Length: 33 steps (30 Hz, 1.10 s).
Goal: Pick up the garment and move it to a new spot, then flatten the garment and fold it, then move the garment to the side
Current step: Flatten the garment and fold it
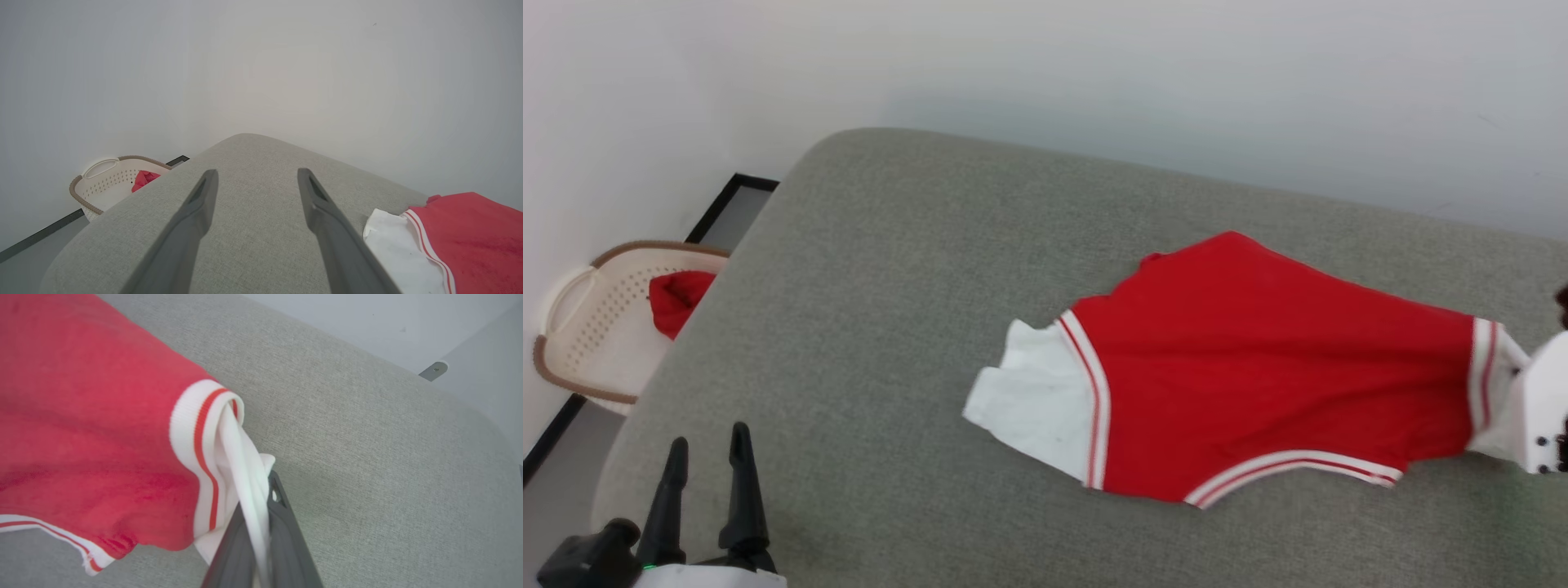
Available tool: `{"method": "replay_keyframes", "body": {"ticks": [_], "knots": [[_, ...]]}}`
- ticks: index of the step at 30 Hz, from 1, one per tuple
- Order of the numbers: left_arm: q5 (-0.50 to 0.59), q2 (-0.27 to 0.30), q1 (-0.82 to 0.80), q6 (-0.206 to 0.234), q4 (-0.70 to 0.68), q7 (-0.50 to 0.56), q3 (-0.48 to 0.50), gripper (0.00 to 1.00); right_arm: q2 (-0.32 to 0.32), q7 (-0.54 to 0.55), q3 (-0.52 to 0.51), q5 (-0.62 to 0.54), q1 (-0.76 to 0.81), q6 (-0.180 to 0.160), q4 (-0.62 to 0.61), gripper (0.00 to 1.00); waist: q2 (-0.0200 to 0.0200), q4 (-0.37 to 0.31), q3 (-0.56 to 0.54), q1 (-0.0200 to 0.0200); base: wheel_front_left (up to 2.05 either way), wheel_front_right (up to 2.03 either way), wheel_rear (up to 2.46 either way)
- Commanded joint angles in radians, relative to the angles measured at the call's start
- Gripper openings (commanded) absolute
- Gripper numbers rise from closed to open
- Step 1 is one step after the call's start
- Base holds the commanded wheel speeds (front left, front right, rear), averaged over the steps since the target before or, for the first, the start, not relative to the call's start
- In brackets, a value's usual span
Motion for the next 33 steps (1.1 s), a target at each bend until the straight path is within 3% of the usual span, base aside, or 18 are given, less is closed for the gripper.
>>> {"method": "replay_keyframes", "body": {"ticks": [1,12,13,15,16,25,33], "knots": [[0.004,0.003,0.009,-0.006,0.001,0.000,0.002,1.00,-0.011,0.012,-0.018,-0.008,0.021,-0.001,-0.005,0.00,0.0000,-0.007,-0.005,0.0000,0.00,0.00,0.00],[0.000,0.011,-0.004,-0.008,0.010,0.000,-0.013,1.00,0.004,0.019,-0.099,-0.033,0.095,-0.001,-0.007,0.00,0.0000,-0.018,0.000,0.0000,0.00,0.00,0.00],[0.001,0.013,-0.005,-0.009,0.012,0.000,-0.014,1.00,0.011,0.013,-0.100,-0.033,0.099,-0.001,-0.001,0.11,0.0000,-0.019,0.000,0.0000,0.00,0.00,0.00],[0.000,0.016,-0.007,-0.008,0.014,0.000,-0.016,1.00,0.021,-0.008,-0.092,-0.029,0.099,-0.001,0.005,0.62,0.0000,-0.022,-0.001,0.0000,0.00,0.00,0.00],[0.001,0.017,-0.007,-0.006,0.015,0.000,-0.016,1.00,0.023,-0.018,-0.089,-0.029,0.096,-0.001,0.009,1.00,0.0000,-0.024,-0.002,0.0000,0.00,0.00,0.00],[-0.006,0.040,0.009,-0.007,0.009,0.000,-0.015,1.00,0.042,-0.061,-0.078,-0.038,0.059,-0.001,0.012,1.00,0.0000,-0.065,-0.021,0.0000,0.00,0.00,0.00],[-0.008,0.053,0.033,-0.006,-0.004,0.000,-0.005,1.00,0.061,-0.119,-0.072,-0.022,0.085,-0.001,-0.064,1.00,0.0000,-0.130,-0.039,0.0000,0.00,0.00,0.00]]}}
